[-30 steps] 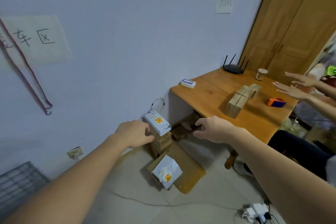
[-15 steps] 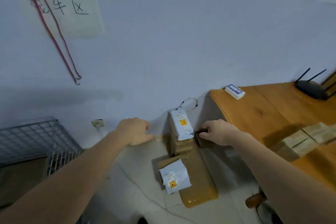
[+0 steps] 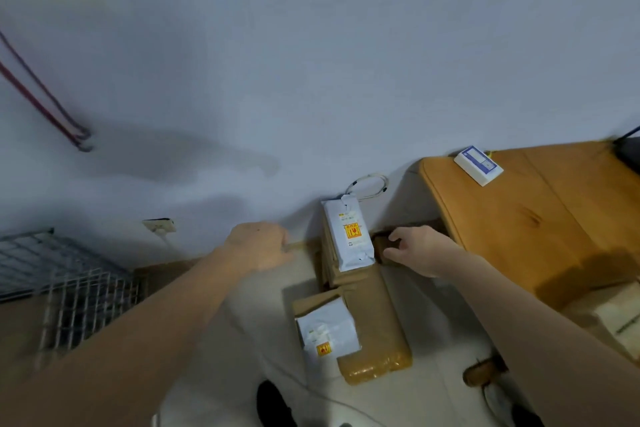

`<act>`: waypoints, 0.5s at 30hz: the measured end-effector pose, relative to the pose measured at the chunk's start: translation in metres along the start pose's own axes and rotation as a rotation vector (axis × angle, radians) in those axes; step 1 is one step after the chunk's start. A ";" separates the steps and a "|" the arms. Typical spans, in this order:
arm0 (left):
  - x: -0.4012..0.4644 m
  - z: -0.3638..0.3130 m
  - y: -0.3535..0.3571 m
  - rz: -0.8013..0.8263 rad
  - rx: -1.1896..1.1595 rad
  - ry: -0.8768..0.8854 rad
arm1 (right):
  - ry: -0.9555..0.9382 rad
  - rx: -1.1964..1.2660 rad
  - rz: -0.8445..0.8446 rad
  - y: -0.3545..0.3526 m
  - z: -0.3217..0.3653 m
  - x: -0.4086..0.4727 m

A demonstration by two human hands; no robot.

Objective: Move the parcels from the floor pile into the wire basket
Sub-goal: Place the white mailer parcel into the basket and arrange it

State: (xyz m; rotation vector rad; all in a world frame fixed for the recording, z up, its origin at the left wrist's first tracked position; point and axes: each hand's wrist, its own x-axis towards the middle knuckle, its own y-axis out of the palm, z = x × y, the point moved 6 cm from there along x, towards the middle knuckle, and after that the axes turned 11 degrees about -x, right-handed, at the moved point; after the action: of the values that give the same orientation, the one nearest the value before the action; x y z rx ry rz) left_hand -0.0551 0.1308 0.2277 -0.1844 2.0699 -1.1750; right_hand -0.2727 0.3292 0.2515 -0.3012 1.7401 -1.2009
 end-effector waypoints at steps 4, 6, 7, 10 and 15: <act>0.039 0.000 0.014 0.031 -0.038 -0.014 | 0.021 -0.001 0.065 0.019 -0.014 0.049; 0.061 0.003 0.026 0.054 -0.060 -0.032 | 0.023 0.001 0.084 0.031 -0.024 0.080; 0.074 0.004 0.034 0.071 -0.081 -0.042 | 0.026 0.009 0.096 0.037 -0.029 0.095; 0.119 0.004 0.057 0.097 -0.133 -0.068 | 0.044 0.055 0.124 0.060 -0.047 0.148; 0.216 -0.004 0.119 0.043 -0.515 -0.180 | 0.092 0.242 0.134 0.111 -0.070 0.251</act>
State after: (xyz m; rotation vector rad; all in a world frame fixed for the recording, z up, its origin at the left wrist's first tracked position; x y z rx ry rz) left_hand -0.1869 0.1041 0.0207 -0.4677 2.1614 -0.5551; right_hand -0.4225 0.2605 0.0214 0.0149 1.6439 -1.3275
